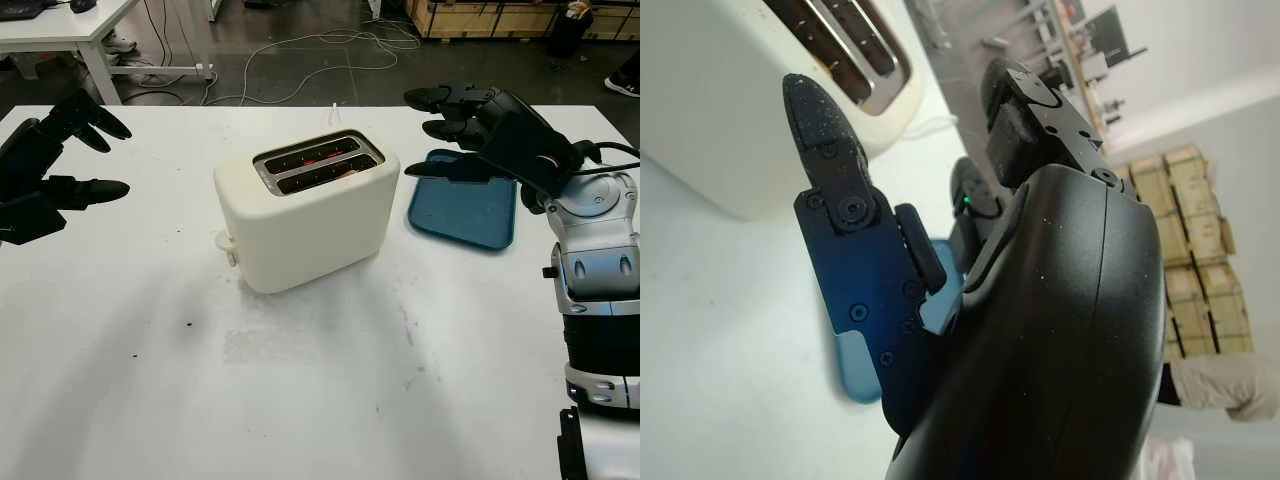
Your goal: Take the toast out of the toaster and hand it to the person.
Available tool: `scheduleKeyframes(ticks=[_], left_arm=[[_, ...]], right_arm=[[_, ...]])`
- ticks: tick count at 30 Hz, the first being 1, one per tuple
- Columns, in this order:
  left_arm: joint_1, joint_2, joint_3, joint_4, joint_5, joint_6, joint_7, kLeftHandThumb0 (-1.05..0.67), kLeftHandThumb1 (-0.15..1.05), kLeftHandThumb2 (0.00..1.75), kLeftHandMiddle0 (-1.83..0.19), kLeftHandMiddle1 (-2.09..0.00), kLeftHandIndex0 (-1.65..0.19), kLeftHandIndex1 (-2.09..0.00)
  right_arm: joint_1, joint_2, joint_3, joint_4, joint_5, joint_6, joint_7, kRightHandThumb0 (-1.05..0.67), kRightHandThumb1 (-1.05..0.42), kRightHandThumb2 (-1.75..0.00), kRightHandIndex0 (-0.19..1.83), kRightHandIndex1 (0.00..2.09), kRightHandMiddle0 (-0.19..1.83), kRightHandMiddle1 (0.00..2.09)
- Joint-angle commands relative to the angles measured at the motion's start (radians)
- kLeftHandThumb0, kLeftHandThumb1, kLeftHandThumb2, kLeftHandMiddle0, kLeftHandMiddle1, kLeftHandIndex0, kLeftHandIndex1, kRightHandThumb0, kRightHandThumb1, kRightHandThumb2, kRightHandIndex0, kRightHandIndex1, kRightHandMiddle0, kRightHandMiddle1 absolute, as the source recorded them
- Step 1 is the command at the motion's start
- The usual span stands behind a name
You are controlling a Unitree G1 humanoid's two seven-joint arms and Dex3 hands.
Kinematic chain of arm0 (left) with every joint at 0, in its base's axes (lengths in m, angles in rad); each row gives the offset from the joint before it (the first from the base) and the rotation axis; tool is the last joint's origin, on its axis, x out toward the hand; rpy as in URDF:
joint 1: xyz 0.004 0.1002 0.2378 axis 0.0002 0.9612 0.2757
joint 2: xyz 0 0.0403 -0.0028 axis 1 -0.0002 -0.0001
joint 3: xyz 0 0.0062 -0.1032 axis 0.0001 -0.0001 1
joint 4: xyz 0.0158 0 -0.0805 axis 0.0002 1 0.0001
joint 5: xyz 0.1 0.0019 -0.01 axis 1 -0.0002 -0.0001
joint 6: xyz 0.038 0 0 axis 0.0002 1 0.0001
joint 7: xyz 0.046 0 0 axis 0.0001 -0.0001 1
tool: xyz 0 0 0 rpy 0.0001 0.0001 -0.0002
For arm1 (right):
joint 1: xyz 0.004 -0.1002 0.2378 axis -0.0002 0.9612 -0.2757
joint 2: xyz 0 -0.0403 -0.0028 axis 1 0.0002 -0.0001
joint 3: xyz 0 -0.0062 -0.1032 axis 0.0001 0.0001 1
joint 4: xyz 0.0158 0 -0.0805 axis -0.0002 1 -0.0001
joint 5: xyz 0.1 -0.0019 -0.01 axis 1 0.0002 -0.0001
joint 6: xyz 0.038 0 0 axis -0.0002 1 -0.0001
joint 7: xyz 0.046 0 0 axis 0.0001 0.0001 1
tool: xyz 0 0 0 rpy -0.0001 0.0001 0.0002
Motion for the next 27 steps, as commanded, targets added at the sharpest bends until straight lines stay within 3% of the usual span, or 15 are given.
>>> scheduleKeyframes(ticks=[1, 13, 27], left_arm=[[-0.005, 0.009, 0.006, -0.009, -0.004, 0.005, 0.004, -1.05, 0.92, 0.32, 0.00, -1.64, 0.00, -1.50], [-0.006, 0.008, 0.007, -0.011, -0.011, 0.009, -0.001, -1.05, 0.92, 0.32, 0.00, -1.66, 0.00, -1.49], [-0.009, 0.011, 0.006, -0.005, -0.002, 0.004, 0.007, -1.05, 0.92, 0.32, 0.00, -1.63, 0.00, -1.49]], right_arm=[[-0.005, 0.001, -0.003, -0.004, 0.002, -0.002, -0.006, -0.53, -0.77, 0.00, 0.44, 0.01, 0.45, 0.00], [-0.007, 0.001, -0.003, -0.003, 0.008, 0.000, -0.008, -0.58, -0.77, 0.00, 0.45, 0.01, 0.45, 0.01], [-0.016, -0.002, 0.006, 0.001, -0.005, -0.016, -0.005, -0.51, -0.77, 0.00, 0.46, 0.01, 0.46, 0.01]])
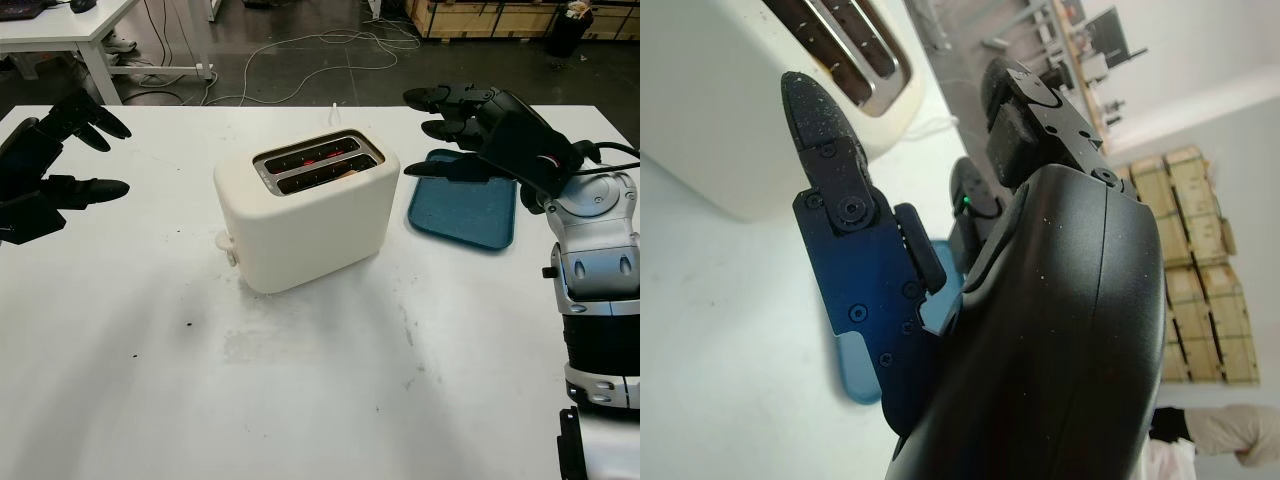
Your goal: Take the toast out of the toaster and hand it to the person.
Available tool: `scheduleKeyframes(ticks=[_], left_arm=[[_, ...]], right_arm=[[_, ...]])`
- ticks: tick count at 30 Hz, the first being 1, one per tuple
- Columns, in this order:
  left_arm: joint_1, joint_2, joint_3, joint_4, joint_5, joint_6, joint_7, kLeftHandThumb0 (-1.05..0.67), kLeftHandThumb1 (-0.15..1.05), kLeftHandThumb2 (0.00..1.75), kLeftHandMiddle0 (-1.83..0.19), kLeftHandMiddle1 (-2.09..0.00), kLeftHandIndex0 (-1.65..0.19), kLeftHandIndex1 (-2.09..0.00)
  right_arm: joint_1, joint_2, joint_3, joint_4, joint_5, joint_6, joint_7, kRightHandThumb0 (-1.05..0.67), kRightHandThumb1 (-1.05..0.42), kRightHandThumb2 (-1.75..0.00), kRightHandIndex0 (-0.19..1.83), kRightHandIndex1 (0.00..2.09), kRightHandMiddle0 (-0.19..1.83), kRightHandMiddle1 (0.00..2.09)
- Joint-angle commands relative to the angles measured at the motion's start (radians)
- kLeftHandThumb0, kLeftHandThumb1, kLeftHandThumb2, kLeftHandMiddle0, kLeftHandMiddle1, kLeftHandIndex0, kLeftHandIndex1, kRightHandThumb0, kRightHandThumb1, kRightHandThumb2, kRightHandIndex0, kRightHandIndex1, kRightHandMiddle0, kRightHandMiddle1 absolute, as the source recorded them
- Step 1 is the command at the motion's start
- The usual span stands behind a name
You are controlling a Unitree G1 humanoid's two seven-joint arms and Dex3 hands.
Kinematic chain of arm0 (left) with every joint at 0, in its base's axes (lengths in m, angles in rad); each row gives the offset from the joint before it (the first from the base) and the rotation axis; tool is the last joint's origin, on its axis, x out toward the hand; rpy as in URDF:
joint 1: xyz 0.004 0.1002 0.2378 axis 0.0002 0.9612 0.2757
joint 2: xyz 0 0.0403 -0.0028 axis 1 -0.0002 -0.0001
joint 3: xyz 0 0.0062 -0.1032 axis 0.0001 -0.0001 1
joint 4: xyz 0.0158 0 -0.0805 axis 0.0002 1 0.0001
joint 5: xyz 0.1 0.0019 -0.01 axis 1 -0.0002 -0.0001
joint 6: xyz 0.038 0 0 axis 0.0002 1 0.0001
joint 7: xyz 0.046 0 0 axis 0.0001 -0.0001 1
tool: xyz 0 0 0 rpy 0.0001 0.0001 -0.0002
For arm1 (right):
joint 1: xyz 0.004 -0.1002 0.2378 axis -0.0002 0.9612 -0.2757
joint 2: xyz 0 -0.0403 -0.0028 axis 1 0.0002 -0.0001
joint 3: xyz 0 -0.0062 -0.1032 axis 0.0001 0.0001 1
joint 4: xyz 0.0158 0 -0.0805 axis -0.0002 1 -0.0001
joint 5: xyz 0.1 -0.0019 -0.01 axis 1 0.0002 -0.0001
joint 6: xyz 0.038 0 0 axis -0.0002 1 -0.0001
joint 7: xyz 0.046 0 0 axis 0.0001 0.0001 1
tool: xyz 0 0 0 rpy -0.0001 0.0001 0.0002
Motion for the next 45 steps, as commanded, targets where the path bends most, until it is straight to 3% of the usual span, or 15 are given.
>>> scheduleKeyframes(ticks=[1, 45], left_arm=[[-0.009, 0.010, 0.006, -0.005, -0.007, 0.003, 0.003, -1.05, 0.92, 0.32, 0.00, -1.63, 0.00, -1.49], [-0.008, 0.010, 0.005, -0.001, -0.003, -0.011, 0.008, -1.05, 0.92, 0.33, 0.00, -1.62, 0.00, -1.48]], right_arm=[[-0.016, -0.001, 0.004, 0.000, -0.005, -0.013, -0.006, -0.50, -0.77, 0.00, 0.45, 0.01, 0.46, 0.01], [-0.016, -0.001, 0.001, 0.013, -0.004, -0.035, -0.002, -0.54, -0.76, 0.00, 0.46, 0.01, 0.46, 0.01]])
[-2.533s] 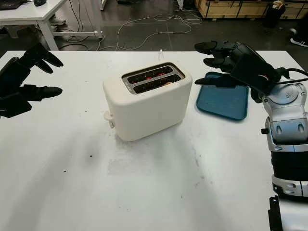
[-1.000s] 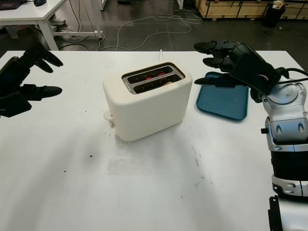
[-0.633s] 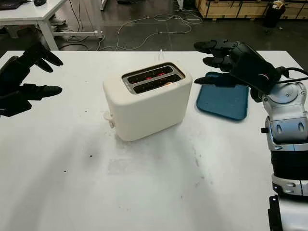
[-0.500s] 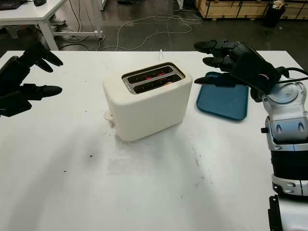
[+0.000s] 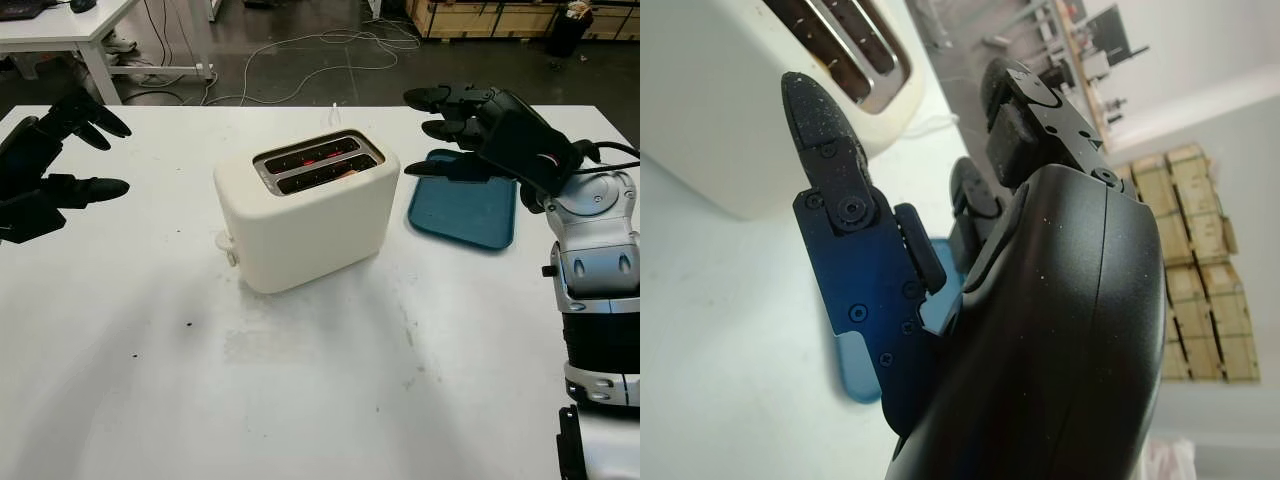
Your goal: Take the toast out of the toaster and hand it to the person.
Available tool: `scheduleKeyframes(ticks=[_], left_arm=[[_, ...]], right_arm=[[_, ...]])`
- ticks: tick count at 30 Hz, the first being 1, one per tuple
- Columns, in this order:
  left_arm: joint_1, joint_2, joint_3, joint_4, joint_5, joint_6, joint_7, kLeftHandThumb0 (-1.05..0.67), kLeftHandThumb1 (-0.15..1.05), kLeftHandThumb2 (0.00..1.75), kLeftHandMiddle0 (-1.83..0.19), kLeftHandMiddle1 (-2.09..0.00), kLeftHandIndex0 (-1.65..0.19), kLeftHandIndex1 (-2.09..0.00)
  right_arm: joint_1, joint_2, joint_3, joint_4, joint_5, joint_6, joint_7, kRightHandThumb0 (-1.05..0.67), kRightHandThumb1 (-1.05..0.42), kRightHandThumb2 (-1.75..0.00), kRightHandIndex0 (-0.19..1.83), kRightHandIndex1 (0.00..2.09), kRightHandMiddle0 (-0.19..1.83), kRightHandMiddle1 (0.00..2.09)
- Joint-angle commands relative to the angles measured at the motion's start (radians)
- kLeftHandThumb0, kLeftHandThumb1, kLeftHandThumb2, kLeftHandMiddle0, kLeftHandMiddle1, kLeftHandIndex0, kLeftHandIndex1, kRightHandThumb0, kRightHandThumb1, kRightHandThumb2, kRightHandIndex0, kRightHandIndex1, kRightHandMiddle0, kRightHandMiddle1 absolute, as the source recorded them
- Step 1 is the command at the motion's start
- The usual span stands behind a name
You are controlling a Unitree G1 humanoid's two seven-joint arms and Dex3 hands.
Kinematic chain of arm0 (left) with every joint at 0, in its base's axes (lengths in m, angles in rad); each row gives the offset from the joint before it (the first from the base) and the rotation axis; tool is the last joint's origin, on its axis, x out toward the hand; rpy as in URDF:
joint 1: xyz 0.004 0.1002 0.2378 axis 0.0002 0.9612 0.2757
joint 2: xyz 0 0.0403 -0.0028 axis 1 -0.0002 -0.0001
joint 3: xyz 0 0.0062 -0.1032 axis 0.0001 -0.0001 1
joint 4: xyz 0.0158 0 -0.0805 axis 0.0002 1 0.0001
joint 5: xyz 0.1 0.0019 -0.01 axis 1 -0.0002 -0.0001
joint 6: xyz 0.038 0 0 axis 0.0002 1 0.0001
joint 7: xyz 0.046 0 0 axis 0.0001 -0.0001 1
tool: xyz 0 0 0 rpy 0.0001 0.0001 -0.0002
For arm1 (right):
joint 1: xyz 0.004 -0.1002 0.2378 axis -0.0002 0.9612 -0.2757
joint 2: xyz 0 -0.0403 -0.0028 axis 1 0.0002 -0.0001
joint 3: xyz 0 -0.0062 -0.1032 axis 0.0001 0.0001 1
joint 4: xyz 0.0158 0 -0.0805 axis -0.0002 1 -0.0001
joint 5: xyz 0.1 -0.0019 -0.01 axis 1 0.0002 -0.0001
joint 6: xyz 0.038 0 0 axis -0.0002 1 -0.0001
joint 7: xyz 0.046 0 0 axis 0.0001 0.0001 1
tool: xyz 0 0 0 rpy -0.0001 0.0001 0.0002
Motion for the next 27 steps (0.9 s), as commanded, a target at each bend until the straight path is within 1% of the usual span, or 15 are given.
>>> scheduleKeyframes(ticks=[1, 4, 7, 13, 17, 21, 23, 27], left_arm=[[-0.008, 0.011, 0.004, 0.008, 0.001, -0.018, 0.010, -1.05, 0.92, 0.34, 0.00, -1.62, 0.00, -1.47], [-0.006, 0.011, 0.005, 0.002, 0.004, -0.011, 0.014, -1.05, 0.92, 0.35, 0.00, -1.63, 0.00, -1.48], [-0.004, 0.004, 0.010, 0.001, -0.014, -0.011, 0.005, -1.05, 0.92, 0.32, 0.00, -1.62, 0.00, -1.49], [-0.003, 0.006, 0.009, -0.004, -0.014, 0.000, 0.005, -1.05, 0.92, 0.31, 0.00, -1.63, 0.00, -1.48], [-0.002, 0.001, 0.012, 0.000, -0.022, -0.007, 0.006, -1.05, 0.92, 0.30, 0.00, -1.64, 0.00, -1.48], [0.000, -0.008, 0.020, 0.001, -0.030, -0.016, 0.013, -1.05, 0.92, 0.29, 0.00, -1.64, 0.00, -1.48], [0.001, -0.014, 0.024, 0.001, -0.032, -0.021, 0.022, -1.05, 0.92, 0.30, 0.00, -1.64, 0.00, -1.49], [0.001, -0.024, 0.031, 0.002, -0.044, -0.014, 0.028, -1.05, 0.92, 0.29, -0.01, -1.67, 0.00, -1.54]], right_arm=[[-0.011, 0.002, -0.006, 0.002, 0.010, -0.023, 0.002, -0.53, -0.77, 0.00, 0.46, 0.01, 0.46, 0.01], [-0.012, 0.003, -0.001, -0.006, 0.005, -0.004, -0.007, -0.54, -0.76, 0.00, 0.45, 0.01, 0.45, 0.00], [-0.010, -0.003, 0.002, -0.009, -0.001, -0.012, -0.007, -0.55, -0.76, 0.00, 0.46, 0.01, 0.46, 0.01], [-0.011, -0.002, 0.000, -0.010, 0.001, -0.004, -0.008, -0.56, -0.76, 0.00, 0.46, 0.02, 0.46, 0.01], [-0.010, 0.003, -0.005, -0.009, 0.014, 0.002, -0.003, -0.52, -0.76, 0.00, 0.45, 0.01, 0.46, 0.00], [-0.009, 0.000, 0.000, -0.011, 0.005, 0.002, -0.007, -0.56, -0.76, 0.00, 0.46, 0.01, 0.46, 0.00], [-0.008, 0.000, -0.002, -0.006, 0.008, -0.012, -0.004, -0.55, -0.76, 0.00, 0.46, 0.01, 0.46, 0.00], [-0.010, 0.004, -0.005, -0.004, 0.020, 0.003, 0.002, -0.55, -0.76, 0.00, 0.45, 0.01, 0.46, 0.00]])
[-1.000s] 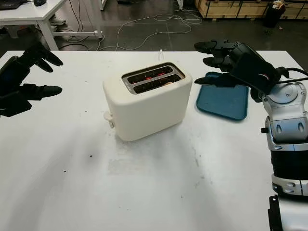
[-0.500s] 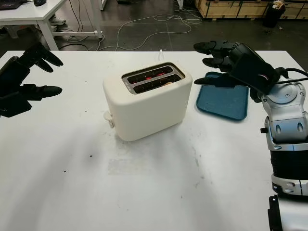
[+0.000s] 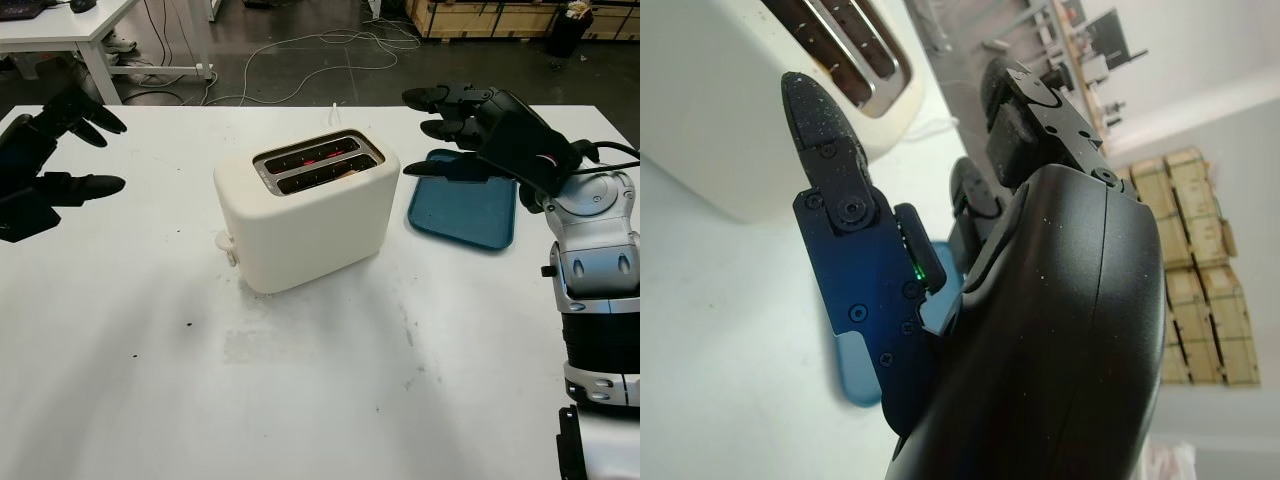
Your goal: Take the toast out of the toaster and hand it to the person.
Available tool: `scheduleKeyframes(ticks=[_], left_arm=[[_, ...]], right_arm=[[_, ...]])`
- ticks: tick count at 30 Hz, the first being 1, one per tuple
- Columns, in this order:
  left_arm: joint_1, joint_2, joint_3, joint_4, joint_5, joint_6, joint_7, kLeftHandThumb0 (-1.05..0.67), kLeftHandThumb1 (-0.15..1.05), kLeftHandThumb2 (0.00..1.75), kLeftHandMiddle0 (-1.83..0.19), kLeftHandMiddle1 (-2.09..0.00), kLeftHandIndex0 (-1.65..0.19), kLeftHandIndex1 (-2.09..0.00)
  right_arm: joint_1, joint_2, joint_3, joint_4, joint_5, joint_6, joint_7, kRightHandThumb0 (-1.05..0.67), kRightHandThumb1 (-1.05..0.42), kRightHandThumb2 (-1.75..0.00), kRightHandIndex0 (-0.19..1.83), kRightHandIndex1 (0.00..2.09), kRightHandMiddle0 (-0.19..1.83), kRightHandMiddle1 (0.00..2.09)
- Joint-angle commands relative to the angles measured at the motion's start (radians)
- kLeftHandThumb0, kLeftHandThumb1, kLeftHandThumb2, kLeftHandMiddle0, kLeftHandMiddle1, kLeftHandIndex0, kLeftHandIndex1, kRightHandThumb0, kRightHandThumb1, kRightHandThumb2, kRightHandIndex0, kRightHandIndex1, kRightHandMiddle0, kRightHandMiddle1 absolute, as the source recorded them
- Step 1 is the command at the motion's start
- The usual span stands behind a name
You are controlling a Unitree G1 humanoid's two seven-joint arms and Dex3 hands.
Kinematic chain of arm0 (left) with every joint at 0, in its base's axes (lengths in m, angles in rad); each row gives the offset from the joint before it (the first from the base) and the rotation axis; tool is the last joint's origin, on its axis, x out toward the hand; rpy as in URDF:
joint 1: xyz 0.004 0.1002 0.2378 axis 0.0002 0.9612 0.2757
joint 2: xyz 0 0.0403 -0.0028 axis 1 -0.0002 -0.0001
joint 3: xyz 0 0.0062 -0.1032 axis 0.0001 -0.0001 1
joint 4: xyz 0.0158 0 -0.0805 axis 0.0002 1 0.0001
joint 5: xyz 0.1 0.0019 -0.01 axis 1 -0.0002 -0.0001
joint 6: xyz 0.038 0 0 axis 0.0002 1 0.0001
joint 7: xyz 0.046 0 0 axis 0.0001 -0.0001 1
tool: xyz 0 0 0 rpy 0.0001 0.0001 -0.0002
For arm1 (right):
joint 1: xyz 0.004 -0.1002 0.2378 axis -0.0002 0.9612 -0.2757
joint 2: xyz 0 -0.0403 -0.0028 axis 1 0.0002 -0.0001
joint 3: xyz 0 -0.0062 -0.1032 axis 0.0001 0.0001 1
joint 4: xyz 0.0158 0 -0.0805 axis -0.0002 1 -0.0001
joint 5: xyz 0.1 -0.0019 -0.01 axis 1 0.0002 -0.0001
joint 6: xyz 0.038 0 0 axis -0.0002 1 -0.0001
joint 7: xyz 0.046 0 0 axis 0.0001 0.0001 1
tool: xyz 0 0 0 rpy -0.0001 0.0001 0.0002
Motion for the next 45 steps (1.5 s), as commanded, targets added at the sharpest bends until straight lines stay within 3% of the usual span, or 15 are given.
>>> scheduleKeyframes(ticks=[1, 10, 17, 21, 28, 45], left_arm=[[0.002, -0.010, 0.012, -0.004, -0.014, -0.002, 0.014, -1.05, 0.92, 0.30, -0.01, -1.67, 0.00, -1.54], [0.005, 0.013, -0.003, -0.021, 0.001, 0.042, -0.007, -1.05, 0.92, 0.29, 0.00, -1.63, 0.00, -1.53], [-0.008, 0.052, -0.034, 0.009, 0.030, -0.007, -0.053, -1.05, 0.92, 0.32, 0.00, -1.34, 0.00, -1.21], [-0.010, 0.055, -0.039, 0.002, 0.034, -0.007, -0.060, -1.05, 0.92, 0.34, 0.00, -1.30, 0.00, -1.12], [-0.005, 0.042, -0.030, -0.006, 0.027, 0.000, -0.037, -1.05, 0.92, 0.33, 0.00, -1.44, 0.00, -1.30], [0.006, 0.034, -0.023, -0.023, 0.012, 0.020, -0.025, -1.05, 0.92, 0.34, 0.00, -1.56, 0.00, -1.44]], right_arm=[[-0.011, 0.004, -0.005, 0.000, 0.008, 0.003, 0.002, -0.56, -0.76, 0.00, 0.45, 0.01, 0.46, 0.00], [-0.009, -0.003, 0.002, -0.015, -0.006, 0.018, -0.009, -0.57, -0.76, 0.00, 0.45, 0.01, 0.46, 0.00], [-0.012, -0.006, 0.002, -0.017, -0.006, 0.018, -0.004, -0.52, -0.77, 0.00, 0.44, 0.01, 0.44, 0.01], [-0.006, -0.005, -0.001, -0.021, -0.013, -0.004, -0.010, -0.53, -0.76, 0.00, 0.46, 0.02, 0.45, 0.01], [-0.013, -0.006, -0.001, -0.014, -0.010, 0.003, -0.004, -0.52, -0.76, 0.00, 0.45, 0.01, 0.45, 0.01], [-0.008, -0.005, -0.001, -0.008, -0.014, -0.004, -0.006, -0.54, -0.76, 0.00, 0.45, 0.02, 0.46, 0.01]])
